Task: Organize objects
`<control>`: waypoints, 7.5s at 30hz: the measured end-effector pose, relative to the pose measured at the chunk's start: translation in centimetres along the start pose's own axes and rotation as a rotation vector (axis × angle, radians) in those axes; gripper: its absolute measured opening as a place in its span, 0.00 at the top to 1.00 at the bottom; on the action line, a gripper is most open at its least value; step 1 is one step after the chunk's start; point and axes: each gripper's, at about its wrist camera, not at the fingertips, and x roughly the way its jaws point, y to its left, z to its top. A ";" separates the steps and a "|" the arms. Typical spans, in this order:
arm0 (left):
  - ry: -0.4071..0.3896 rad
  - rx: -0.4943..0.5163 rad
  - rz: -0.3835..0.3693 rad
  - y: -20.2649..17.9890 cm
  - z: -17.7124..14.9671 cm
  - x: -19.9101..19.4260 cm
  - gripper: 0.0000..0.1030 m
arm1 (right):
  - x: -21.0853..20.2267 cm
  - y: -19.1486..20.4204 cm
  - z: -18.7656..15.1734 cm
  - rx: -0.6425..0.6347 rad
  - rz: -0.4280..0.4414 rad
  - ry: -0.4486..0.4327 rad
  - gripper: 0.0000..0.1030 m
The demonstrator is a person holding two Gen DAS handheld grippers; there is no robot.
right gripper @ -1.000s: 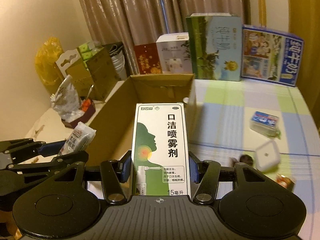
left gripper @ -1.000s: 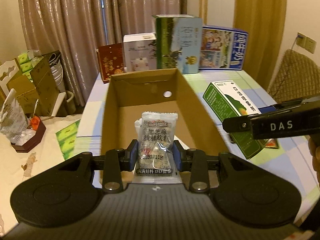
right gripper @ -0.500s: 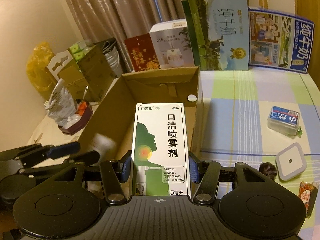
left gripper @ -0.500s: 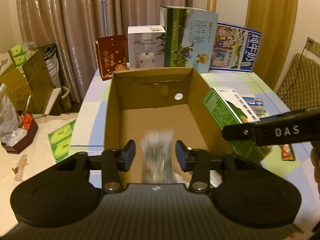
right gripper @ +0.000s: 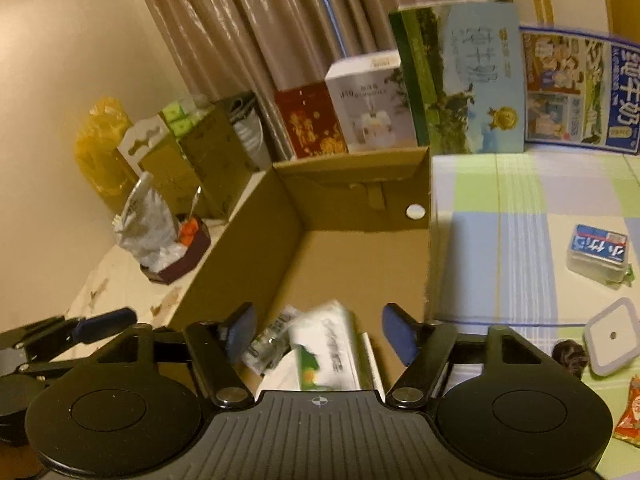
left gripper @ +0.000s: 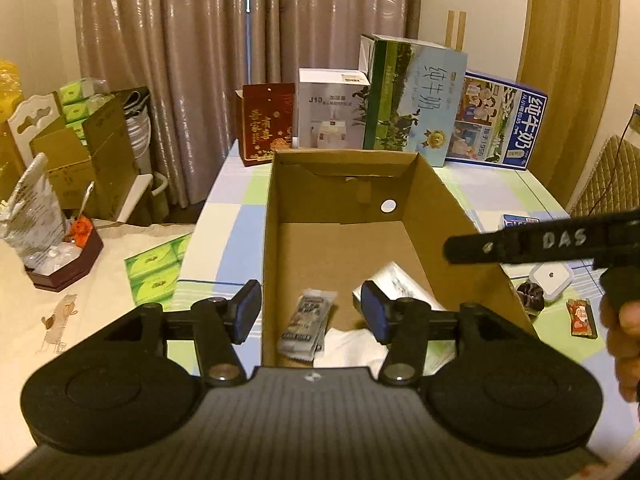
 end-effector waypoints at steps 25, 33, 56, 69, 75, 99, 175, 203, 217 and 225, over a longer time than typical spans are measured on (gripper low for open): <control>0.016 -0.031 -0.052 -8.9 -5.9 -10.5 0.15 | -18.6 -5.0 -9.1 0.074 -0.206 -0.125 0.04; -0.002 -0.046 -0.055 -11.5 -6.9 -11.4 0.02 | -22.0 -8.3 -11.7 0.112 -0.294 -0.122 0.02; 0.055 0.056 -0.190 -19.9 -8.2 -8.7 0.01 | -25.1 -14.9 -15.5 0.253 -0.408 -0.133 0.02; 0.079 0.106 -0.240 -24.3 -6.9 -4.4 0.01 | -24.1 -18.2 -15.4 0.284 -0.434 -0.134 0.02; 0.091 0.130 -0.237 -25.9 -6.5 -1.4 0.01 | -22.2 -20.4 -14.8 0.278 -0.434 -0.110 0.19; 0.163 0.188 -0.233 -28.7 -7.1 8.8 0.01 | -8.2 -27.9 -11.5 0.211 -0.390 0.069 0.58; 0.192 0.244 -0.293 -28.2 -11.6 9.0 0.77 | -10.4 -23.9 -14.1 0.024 -0.436 0.039 0.82; 0.022 0.095 -0.135 -16.8 -6.1 -5.6 0.76 | -17.6 -6.4 -11.3 -0.063 -0.216 -0.106 0.82; -0.015 0.039 -0.055 -10.4 -4.5 -8.0 0.76 | -14.6 -0.7 -9.5 -0.146 -0.131 -0.096 0.82; -0.021 0.030 -0.055 -8.5 -3.8 -7.8 0.76 | -12.7 0.8 -8.2 -0.170 -0.103 -0.085 0.82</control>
